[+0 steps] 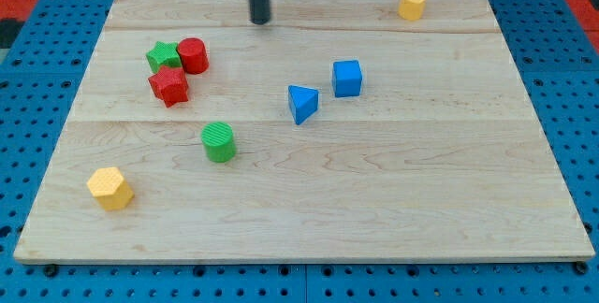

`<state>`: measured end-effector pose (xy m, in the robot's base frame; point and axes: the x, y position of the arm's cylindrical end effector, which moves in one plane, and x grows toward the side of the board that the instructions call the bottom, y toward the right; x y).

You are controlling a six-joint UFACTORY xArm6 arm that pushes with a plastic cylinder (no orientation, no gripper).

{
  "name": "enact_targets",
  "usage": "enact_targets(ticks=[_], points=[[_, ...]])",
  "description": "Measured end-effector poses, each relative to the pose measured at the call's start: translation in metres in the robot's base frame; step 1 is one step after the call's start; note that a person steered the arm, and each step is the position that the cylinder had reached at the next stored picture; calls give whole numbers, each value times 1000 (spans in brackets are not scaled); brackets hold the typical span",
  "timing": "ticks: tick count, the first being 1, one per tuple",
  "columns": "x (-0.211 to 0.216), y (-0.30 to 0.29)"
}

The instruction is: Push the green star towards the yellow heart

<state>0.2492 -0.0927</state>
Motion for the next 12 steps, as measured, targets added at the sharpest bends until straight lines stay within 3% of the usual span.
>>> enact_targets(ticks=[1, 3, 4, 5, 7, 9, 10, 12], points=[[13, -87], [120, -173], [126, -158], [102, -120], [57, 2], [24, 31], [7, 81], [1, 129]])
